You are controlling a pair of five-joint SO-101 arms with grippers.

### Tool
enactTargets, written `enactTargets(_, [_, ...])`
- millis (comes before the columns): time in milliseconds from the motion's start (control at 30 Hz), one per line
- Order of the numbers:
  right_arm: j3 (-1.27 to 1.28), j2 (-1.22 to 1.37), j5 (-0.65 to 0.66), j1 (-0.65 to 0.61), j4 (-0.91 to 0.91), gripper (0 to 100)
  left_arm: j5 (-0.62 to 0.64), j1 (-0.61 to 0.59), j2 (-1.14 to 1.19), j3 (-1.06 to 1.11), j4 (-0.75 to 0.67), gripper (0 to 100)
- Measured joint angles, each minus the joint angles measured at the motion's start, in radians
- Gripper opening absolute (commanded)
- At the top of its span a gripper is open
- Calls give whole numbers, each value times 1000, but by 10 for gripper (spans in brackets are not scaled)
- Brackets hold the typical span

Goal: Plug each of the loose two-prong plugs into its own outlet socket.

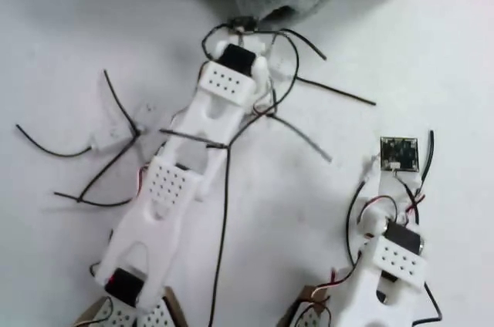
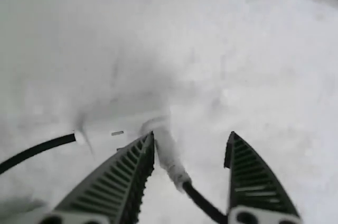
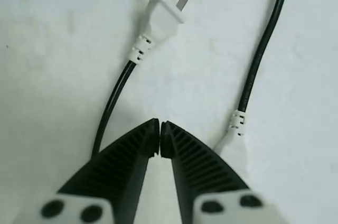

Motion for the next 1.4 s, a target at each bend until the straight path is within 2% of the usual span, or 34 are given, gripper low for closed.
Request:
enactTargets(233, [0,0,0,0,0,24,-55,0,0,-264,0,248])
enactTargets(367, [0,0,0,0,0,25,-92,2,-54,-290,0,248])
enactTargets(667, [0,0,0,0,0,25,-155,-52,-411,-292,3,246])
enactTargets(767, [0,0,0,0,0,25,-253,-86,-559,-269,5,245])
enactTargets(900, [0,0,0,0,0,25,-328,-115,-783,-114,5,245])
enactTargets(1100, [0,0,0,0,2,26,-342,-130,-1181,287,5,246])
enactTargets(1267, [-41,0,0,-15,103,27,-342,-147,-1501,628,3,247])
enactTargets(1400, [-137,0,0,-94,201,115,-341,-244,-1668,865,-40,248])
